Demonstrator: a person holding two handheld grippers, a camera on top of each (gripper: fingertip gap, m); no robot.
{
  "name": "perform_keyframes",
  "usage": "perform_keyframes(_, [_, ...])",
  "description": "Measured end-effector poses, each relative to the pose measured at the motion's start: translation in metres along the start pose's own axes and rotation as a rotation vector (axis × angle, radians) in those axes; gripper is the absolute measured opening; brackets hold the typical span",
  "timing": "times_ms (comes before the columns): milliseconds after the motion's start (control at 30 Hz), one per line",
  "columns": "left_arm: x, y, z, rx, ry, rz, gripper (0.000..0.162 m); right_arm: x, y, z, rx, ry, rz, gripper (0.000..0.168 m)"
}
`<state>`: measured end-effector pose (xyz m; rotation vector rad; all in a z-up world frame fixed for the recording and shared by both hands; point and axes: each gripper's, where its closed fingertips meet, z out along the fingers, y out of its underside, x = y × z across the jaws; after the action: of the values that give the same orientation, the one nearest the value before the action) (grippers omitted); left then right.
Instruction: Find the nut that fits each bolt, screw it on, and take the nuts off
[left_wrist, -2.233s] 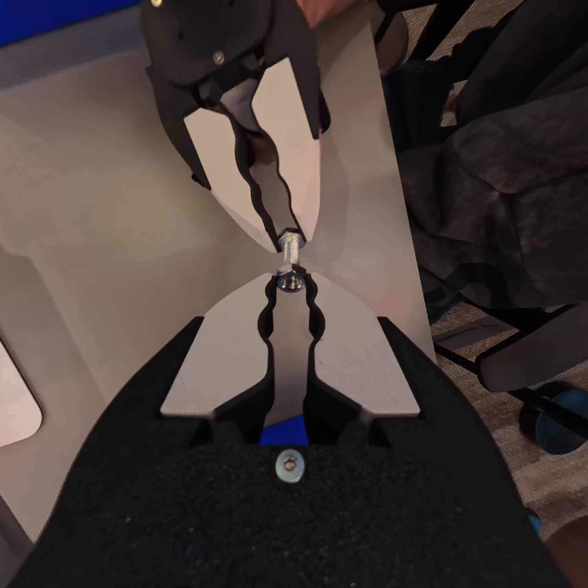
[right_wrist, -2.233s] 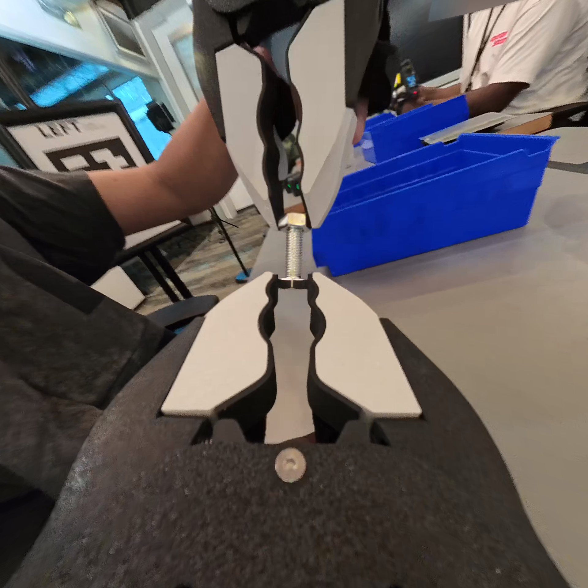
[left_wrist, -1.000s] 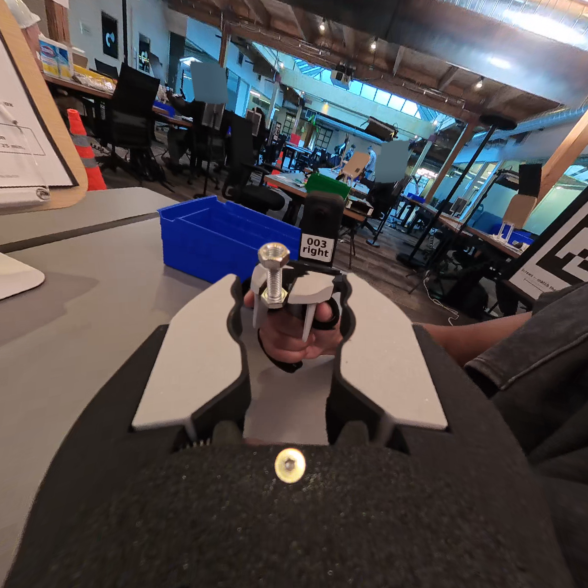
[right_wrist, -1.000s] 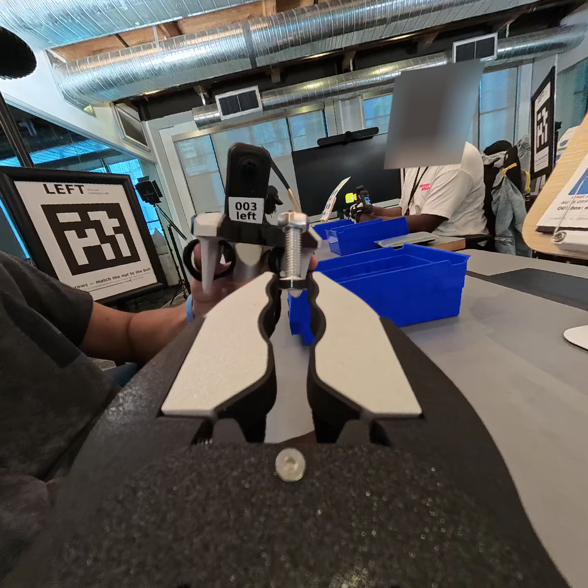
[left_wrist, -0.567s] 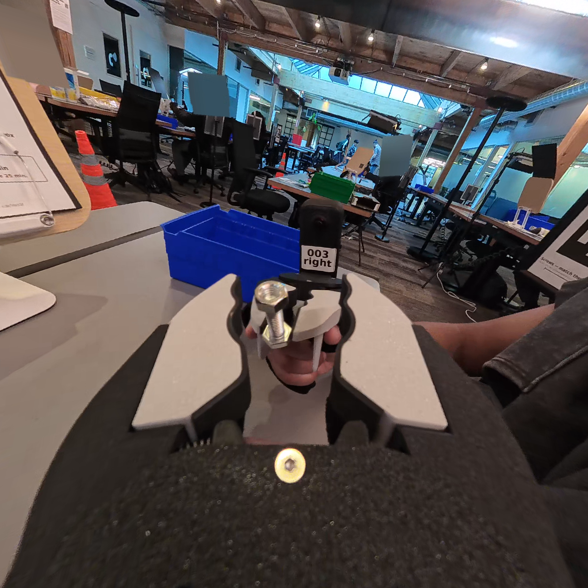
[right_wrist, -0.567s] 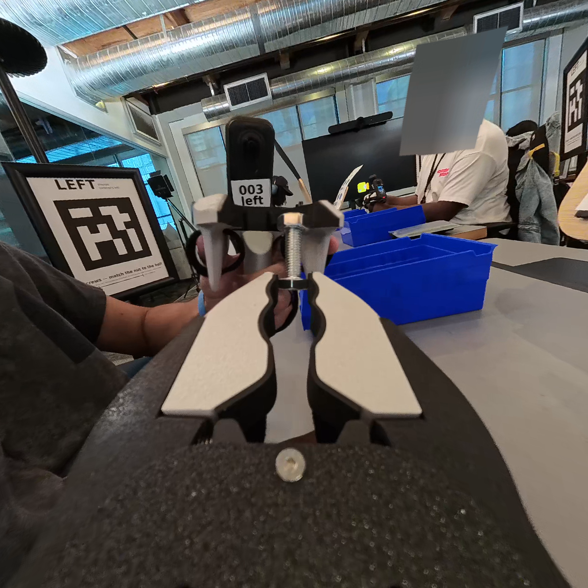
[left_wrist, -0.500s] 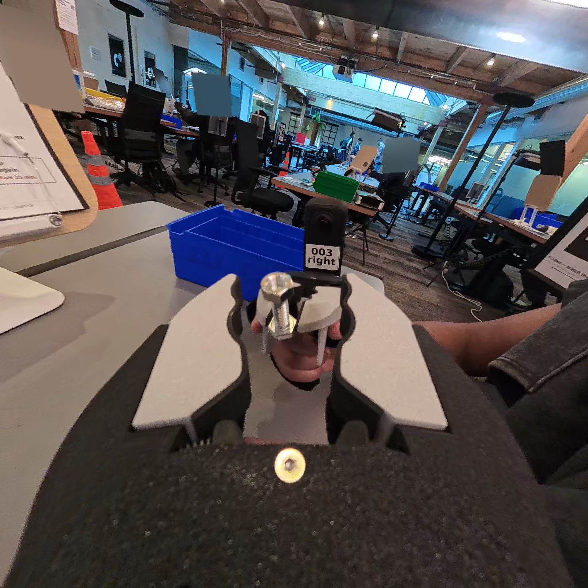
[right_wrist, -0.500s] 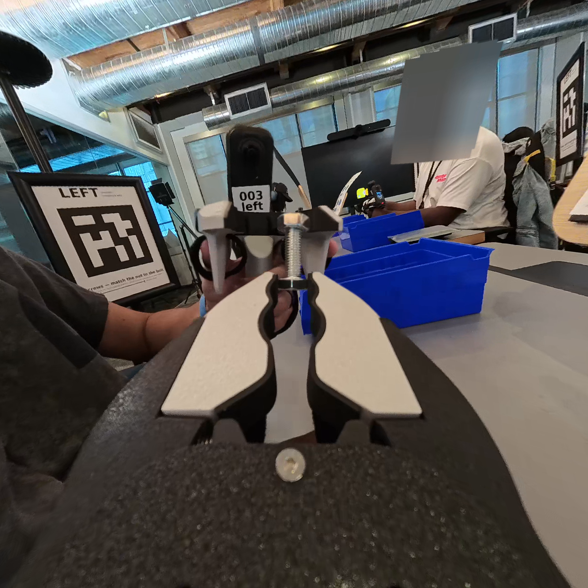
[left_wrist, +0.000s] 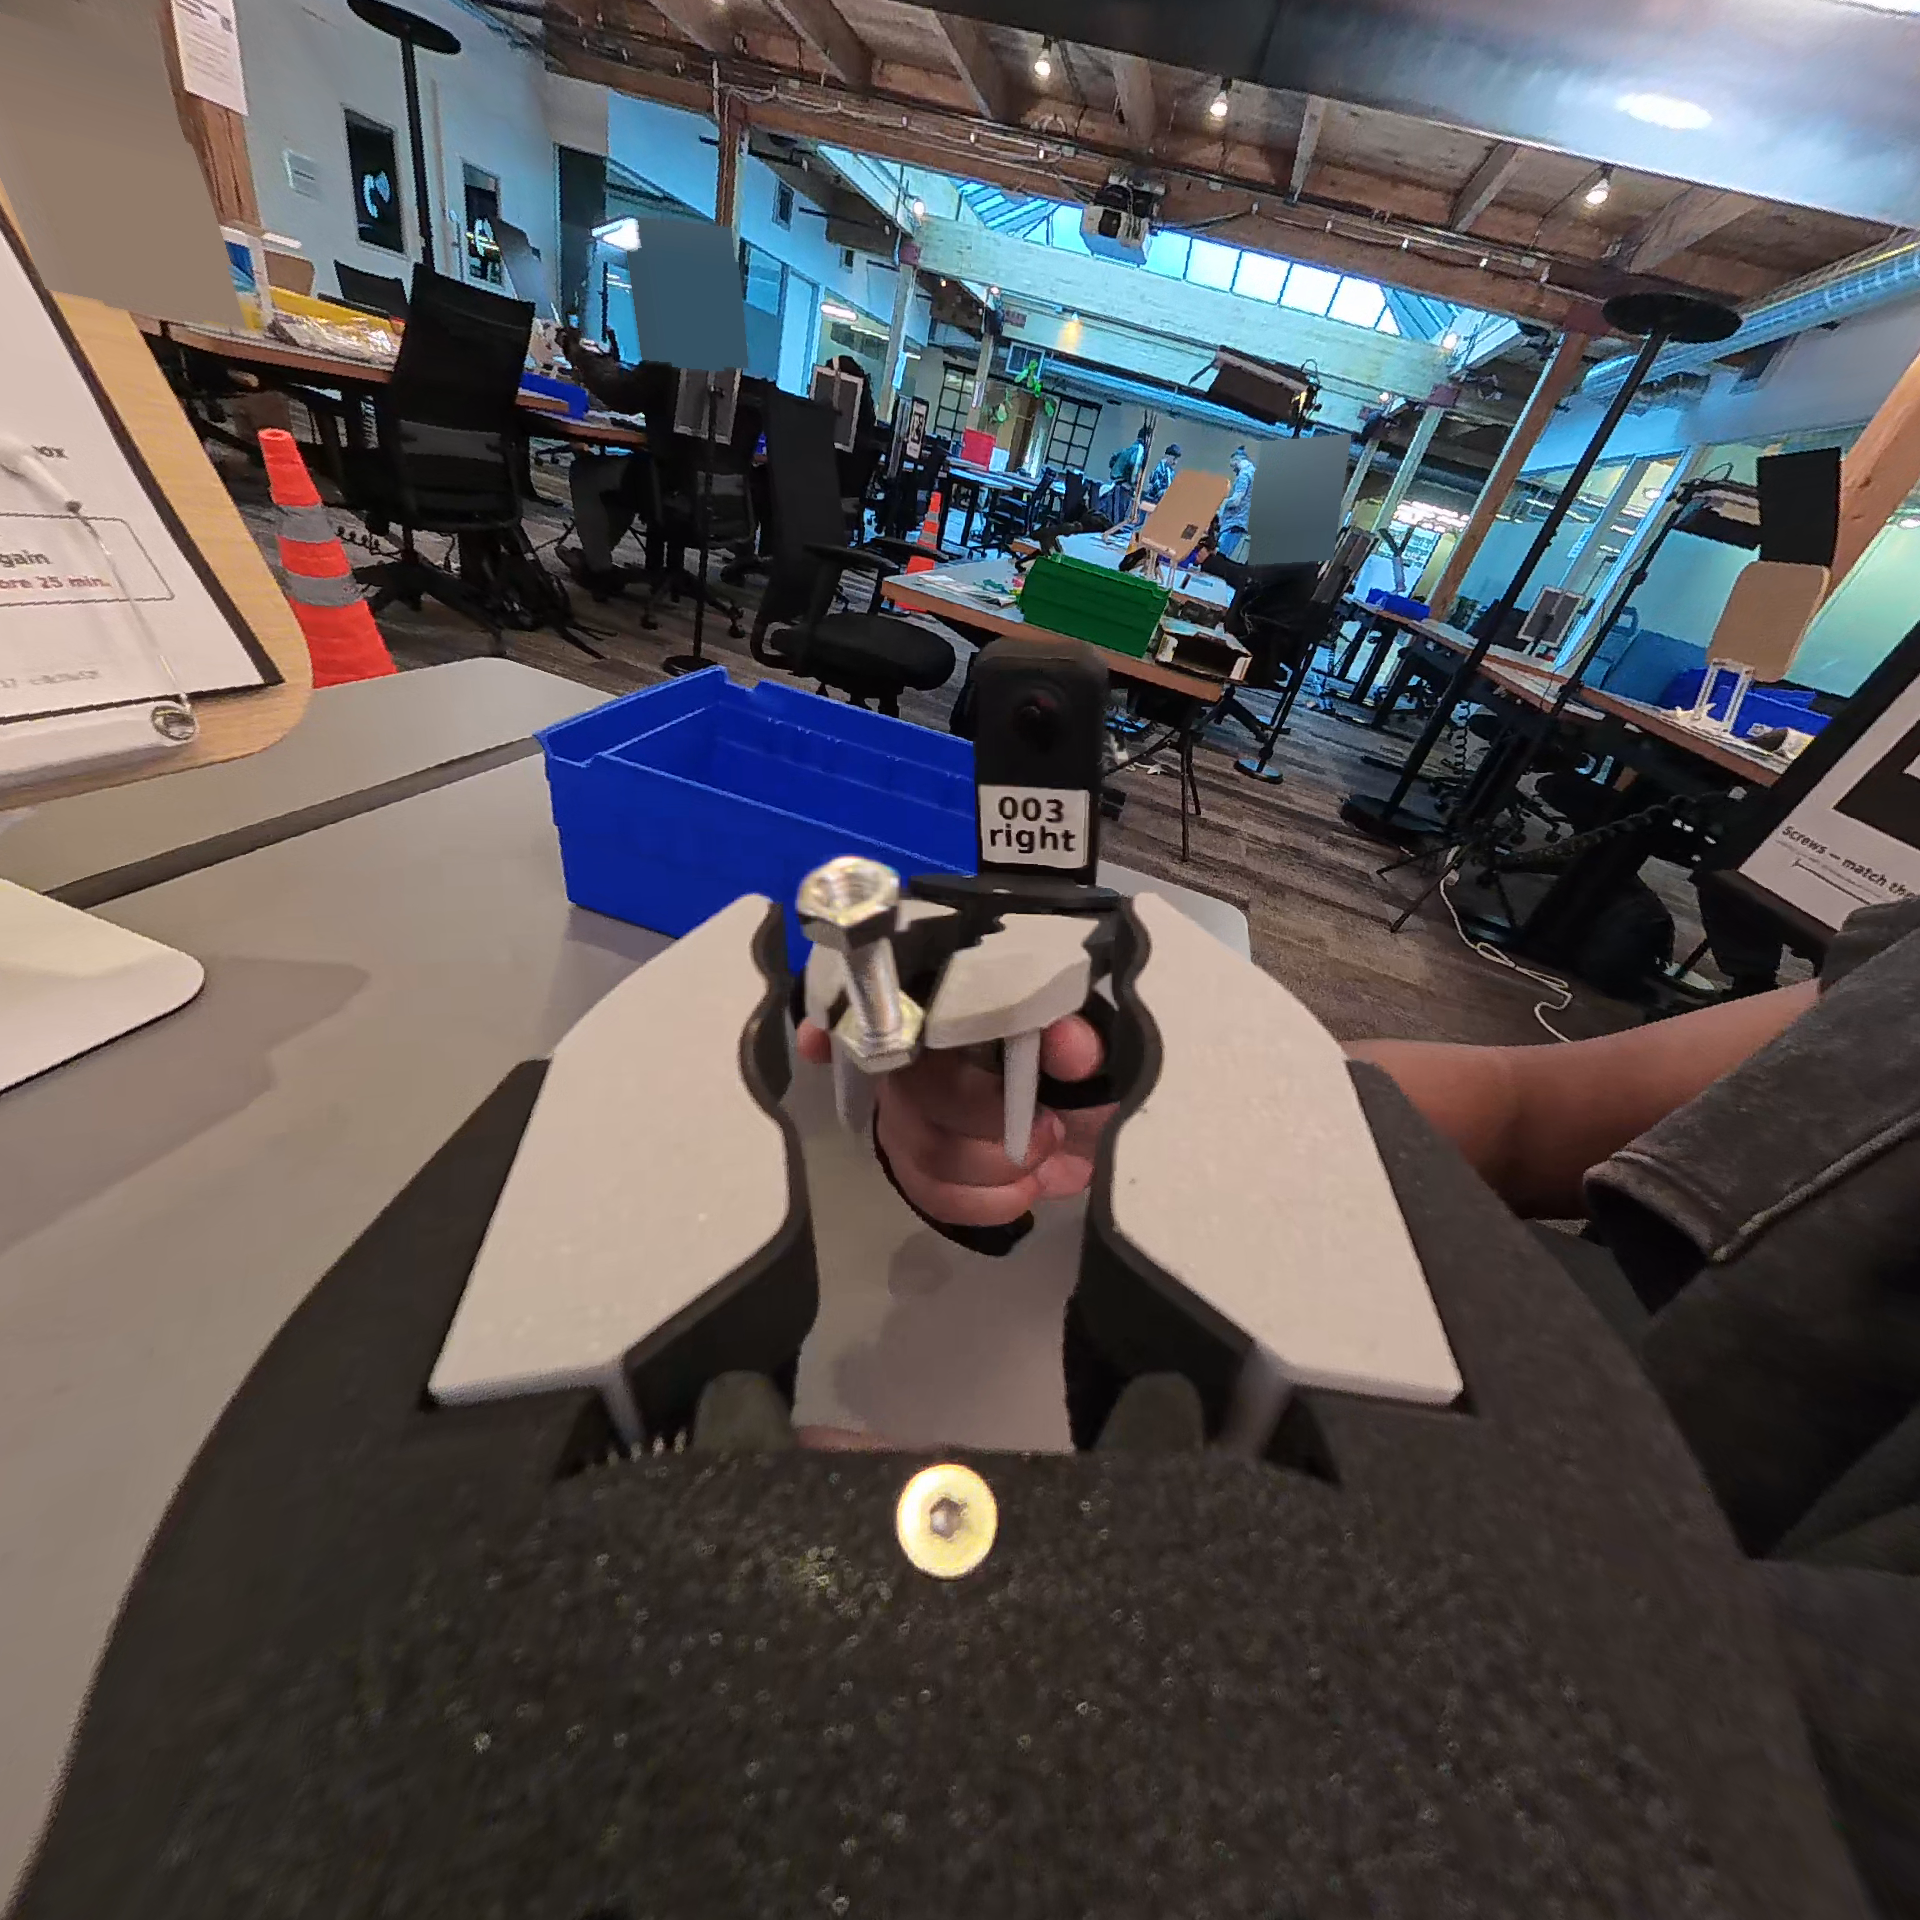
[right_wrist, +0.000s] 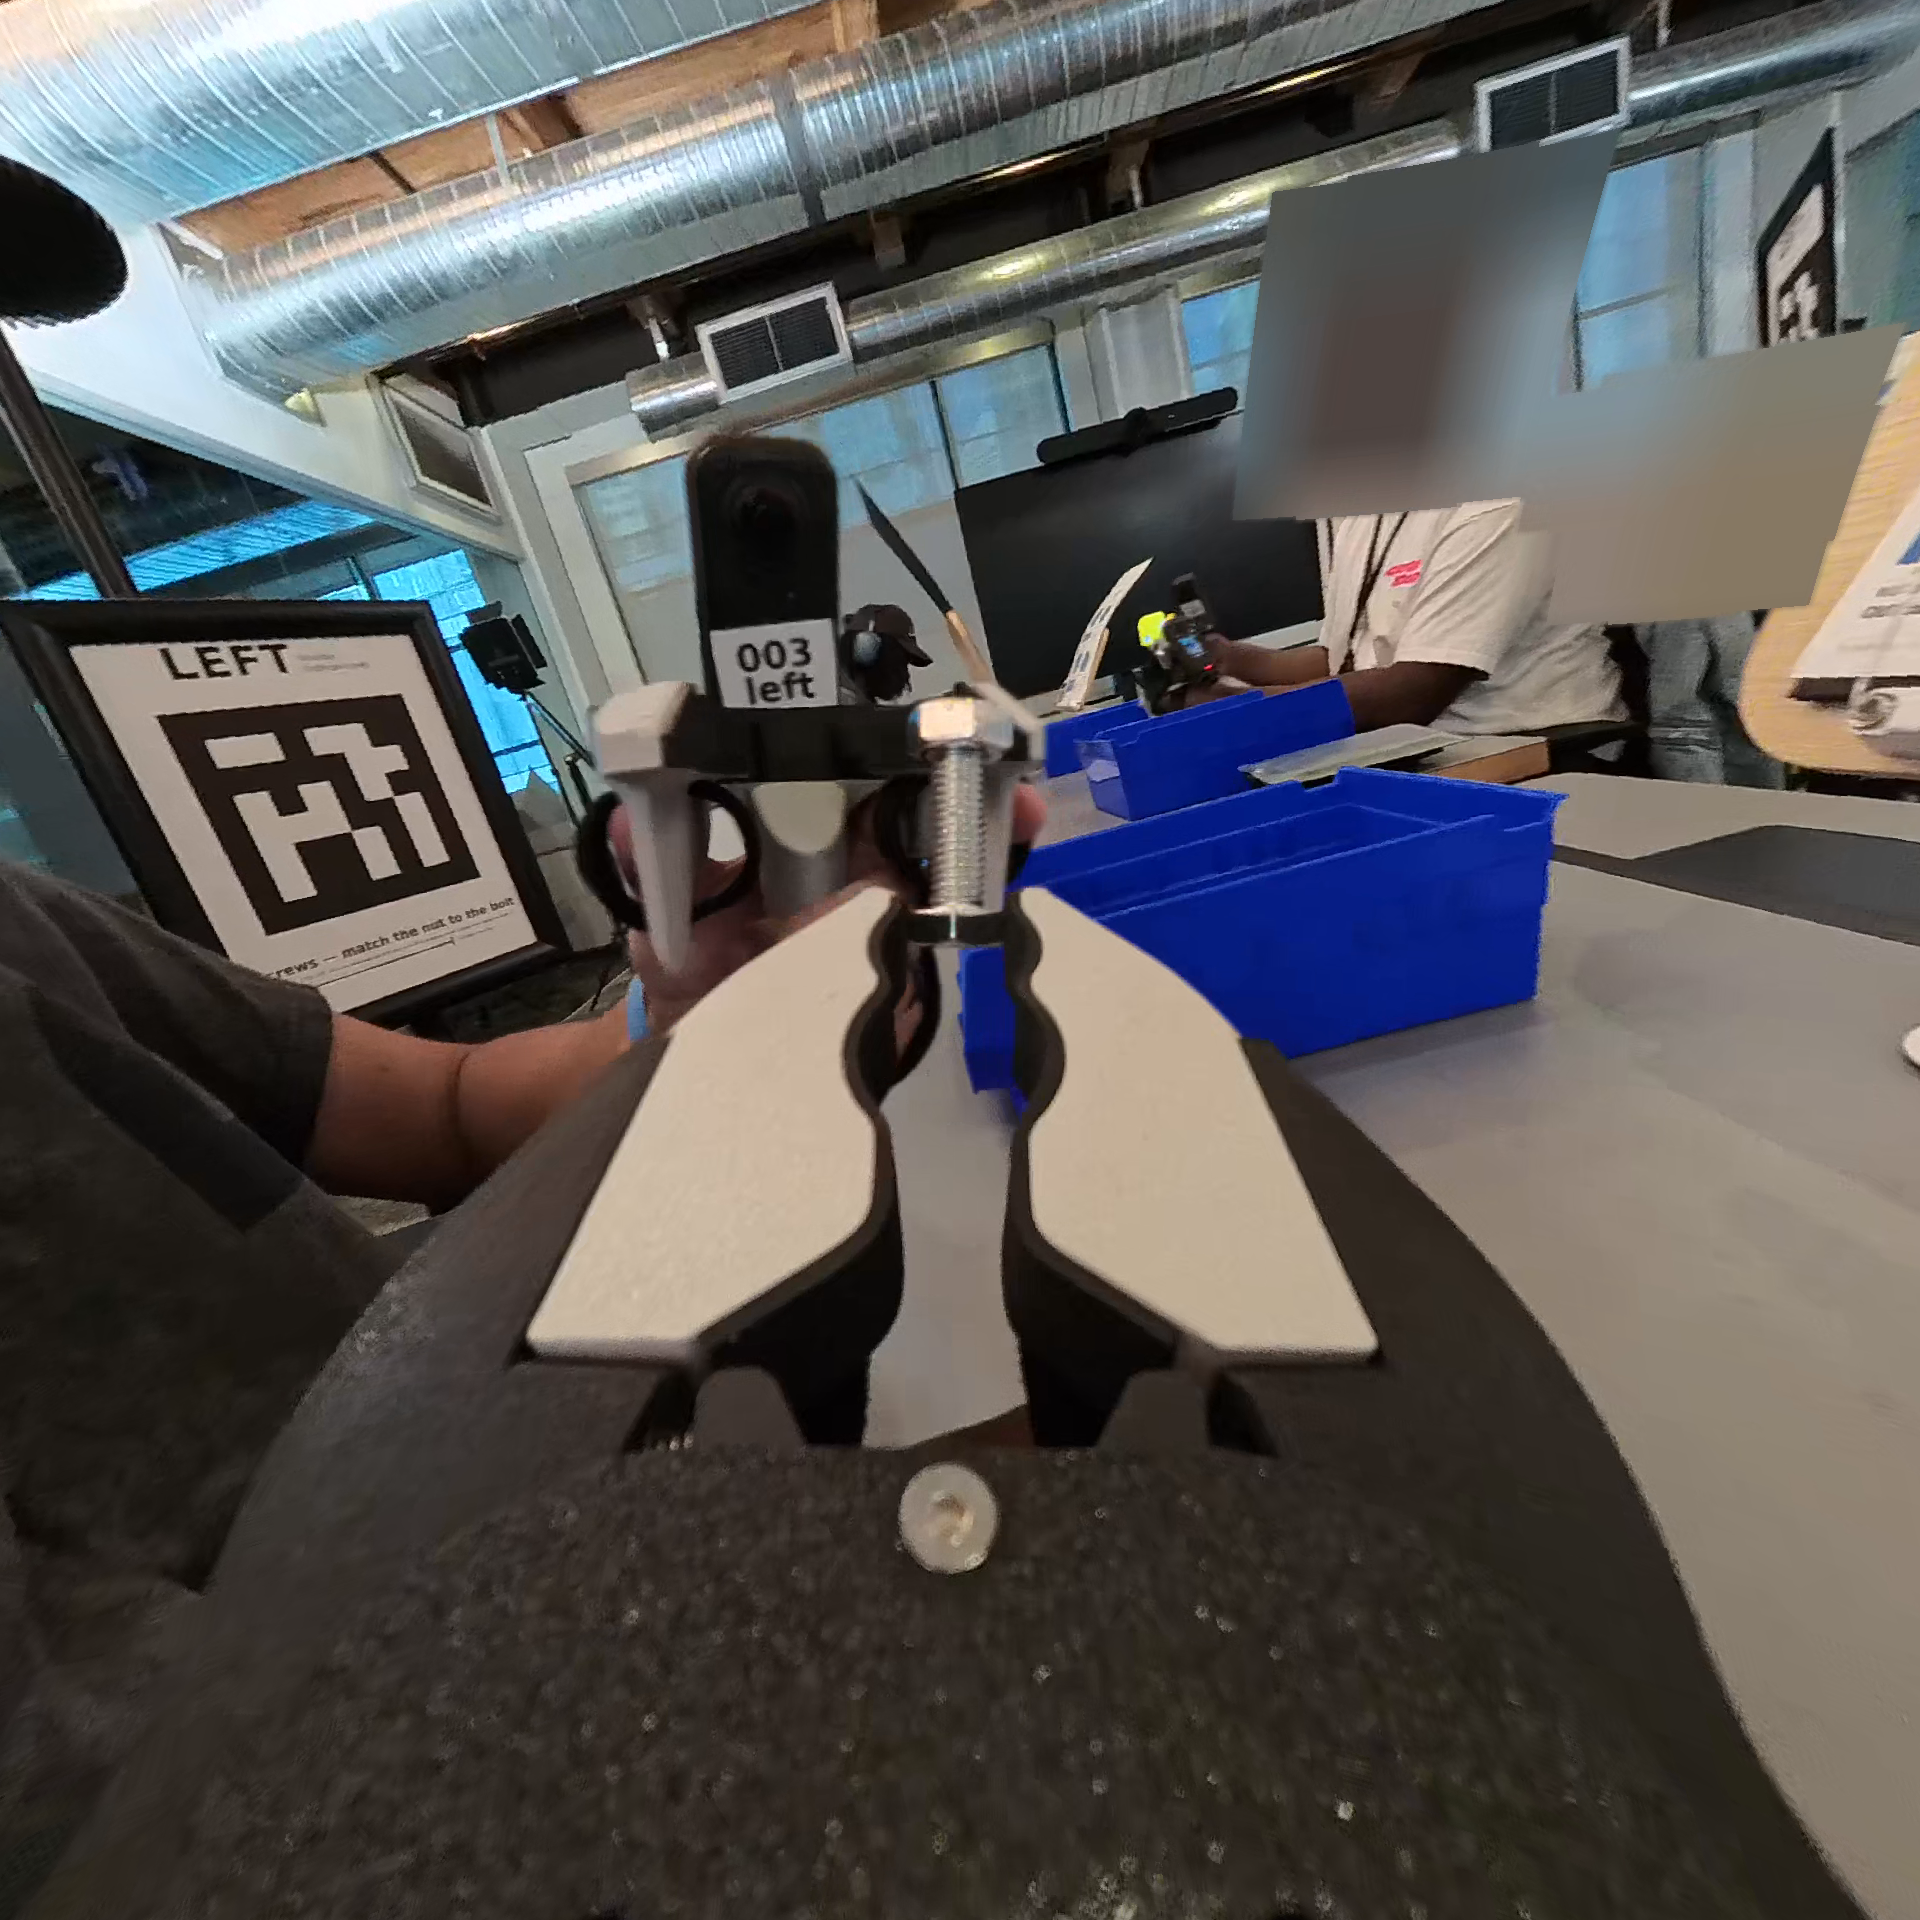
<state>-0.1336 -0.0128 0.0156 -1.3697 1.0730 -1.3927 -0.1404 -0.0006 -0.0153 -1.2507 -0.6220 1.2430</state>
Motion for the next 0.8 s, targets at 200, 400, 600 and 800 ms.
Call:
perform_keyframes(200, [0.003,0.006,0.007,-0.022,0.011,-0.001,0.063,-0.008,0.012,0.010,-0.051,-0.028,-0.008,0.018])
perform_keyframes(400, [-0.002,0.008,0.004,-0.032,-0.013,0.018,0.061,-0.007,0.004,0.004,-0.020,-0.028,0.006,0.017])
perform_keyframes(600, [-0.001,0.012,0.005,-0.051,-0.006,0.011,0.064,-0.002,0.009,0.007,-0.044,-0.014,0.016,0.018])
perform_keyframes(800, [-0.003,0.015,0.007,-0.067,-0.015,0.030,0.063,-0.011,0.014,0.011,-0.068,-0.045,0.004,0.018])
